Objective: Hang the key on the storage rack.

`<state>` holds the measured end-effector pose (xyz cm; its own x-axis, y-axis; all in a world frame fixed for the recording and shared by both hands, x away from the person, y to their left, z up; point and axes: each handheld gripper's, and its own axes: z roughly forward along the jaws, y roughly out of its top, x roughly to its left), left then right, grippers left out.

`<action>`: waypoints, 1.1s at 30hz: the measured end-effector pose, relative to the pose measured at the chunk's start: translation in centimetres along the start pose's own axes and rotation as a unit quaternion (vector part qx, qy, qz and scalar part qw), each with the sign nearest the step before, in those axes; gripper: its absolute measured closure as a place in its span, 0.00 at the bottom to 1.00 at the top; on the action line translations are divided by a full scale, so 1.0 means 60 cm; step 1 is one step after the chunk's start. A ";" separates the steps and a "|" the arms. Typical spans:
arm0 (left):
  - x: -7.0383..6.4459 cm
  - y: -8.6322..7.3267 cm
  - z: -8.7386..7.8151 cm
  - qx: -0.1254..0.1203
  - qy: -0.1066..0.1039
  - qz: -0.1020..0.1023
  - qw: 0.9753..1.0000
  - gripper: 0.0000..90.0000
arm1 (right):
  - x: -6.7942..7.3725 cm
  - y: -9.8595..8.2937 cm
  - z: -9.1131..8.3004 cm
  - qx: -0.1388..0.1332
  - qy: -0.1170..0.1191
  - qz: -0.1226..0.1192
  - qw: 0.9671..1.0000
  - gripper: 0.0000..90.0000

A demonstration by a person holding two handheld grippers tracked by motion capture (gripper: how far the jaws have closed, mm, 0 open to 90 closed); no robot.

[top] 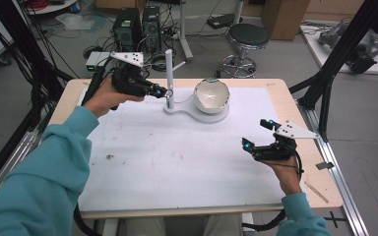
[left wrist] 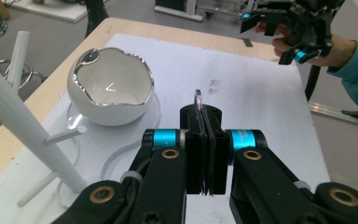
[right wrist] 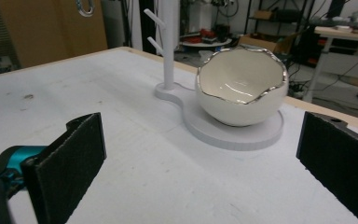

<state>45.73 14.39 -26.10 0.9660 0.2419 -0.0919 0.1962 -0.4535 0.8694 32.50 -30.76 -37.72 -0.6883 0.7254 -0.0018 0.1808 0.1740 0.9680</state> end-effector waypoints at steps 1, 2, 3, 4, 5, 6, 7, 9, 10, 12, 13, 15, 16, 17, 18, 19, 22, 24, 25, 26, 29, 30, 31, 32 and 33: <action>0.000 0.000 0.000 0.000 0.000 0.000 1.000 0.98 | 0.000 0.000 0.000 0.000 0.000 0.000 1.000 0.01; 0.006 0.006 0.002 0.005 0.003 -0.002 1.000 0.98 | -0.005 -0.011 -0.007 -0.010 -0.005 0.005 1.000 0.01; 0.006 0.006 0.002 0.005 0.003 -0.002 1.000 0.98 | -0.005 -0.011 -0.007 -0.010 -0.005 0.005 1.000 0.01; 0.012 0.012 0.004 0.012 0.006 -0.003 1.000 0.98 | -0.010 -0.023 -0.013 -0.026 -0.012 0.002 1.000 0.01; 0.012 0.012 0.004 0.012 0.006 -0.003 1.000 0.98 | -0.011 -0.028 -0.017 -0.032 -0.011 0.006 0.999 0.01; 0.017 0.016 0.006 0.021 0.013 -0.005 1.000 0.98 | -0.012 -0.034 -0.020 -0.039 -0.012 0.009 0.999 0.01; 0.017 0.016 0.006 0.021 0.013 -0.005 1.000 0.98 | -0.012 -0.034 -0.020 -0.039 -0.012 0.009 0.999 0.01; 0.023 0.019 0.009 0.026 0.017 -0.008 0.999 0.98 | -0.016 -0.043 -0.024 -0.051 -0.015 0.004 0.999 0.01; 0.025 0.019 0.011 0.028 0.018 -0.010 0.999 0.98 | -0.017 -0.051 -0.027 -0.055 -0.018 0.006 0.998 0.01; 0.032 0.019 0.020 0.046 0.028 -0.008 0.999 0.98 | -0.021 -0.060 -0.029 -0.055 -0.021 0.009 0.998 0.01; 0.032 0.019 0.020 0.046 0.028 -0.008 0.999 0.98 | -0.022 -0.063 -0.029 -0.054 -0.022 0.014 0.998 0.01; 0.042 0.020 0.027 0.051 0.032 -0.014 0.998 0.98 | -0.024 -0.071 -0.030 -0.054 -0.026 0.013 0.998 0.01; 0.044 0.020 0.030 0.052 0.034 -0.017 0.998 0.98 | -0.025 -0.074 -0.031 -0.056 -0.026 0.014 0.998 0.01; 0.044 0.020 0.030 0.052 0.034 -0.017 0.998 0.98 | -0.025 -0.078 -0.031 -0.056 -0.027 0.016 0.998 0.01; 0.051 0.022 0.035 0.056 0.037 -0.019 0.998 0.98 | -0.026 -0.081 -0.031 -0.057 -0.027 0.015 0.998 0.01; 0.054 0.022 0.037 0.058 0.038 -0.022 0.997 0.98 | -0.026 -0.085 -0.032 -0.056 -0.030 0.017 0.998 0.01; 0.060 0.022 0.043 0.062 0.042 -0.026 0.997 0.98 | -0.028 -0.094 -0.032 -0.057 -0.035 0.016 0.998 0.01; 0.068 0.019 0.050 0.067 0.049 -0.033 0.996 0.98 | -0.028 -0.099 -0.032 -0.056 -0.038 0.014 0.998 0.01; 0.068 0.019 0.050 0.067 0.049 -0.033 0.996 0.98 | -0.028 -0.099 -0.032 -0.056 -0.038 0.014 0.998 0.01; 0.070 0.018 0.053 0.071 0.052 -0.035 0.996 0.98 | -0.028 -0.102 -0.032 -0.054 -0.039 0.017 0.998 0.01; 0.078 0.014 0.061 0.078 0.059 -0.045 0.994 0.98 | -0.028 -0.105 -0.030 -0.054 -0.041 0.011 0.998 0.01; 0.080 0.013 0.063 0.080 0.059 -0.048 0.994 0.98 | -0.028 -0.105 -0.029 -0.052 -0.042 0.014 0.998 0.01; 0.080 0.013 0.063 0.080 0.059 -0.048 0.994 0.98 | -0.029 -0.106 -0.028 -0.052 -0.043 0.012 0.998 0.01; 0.082 0.012 0.064 0.082 0.062 -0.049 0.994 0.98 | -0.030 -0.107 -0.026 -0.056 -0.043 0.009 0.997 0.01; 0.084 0.011 0.065 0.082 0.061 -0.052 0.993 0.98 | -0.030 -0.107 -0.026 -0.056 -0.043 0.009 0.997 0.01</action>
<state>51.37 11.93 -27.88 0.9133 0.3927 -0.1080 0.3281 -0.5525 0.7662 31.46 -34.23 -43.56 -0.6216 0.7834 -0.0002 0.1108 0.0882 0.9899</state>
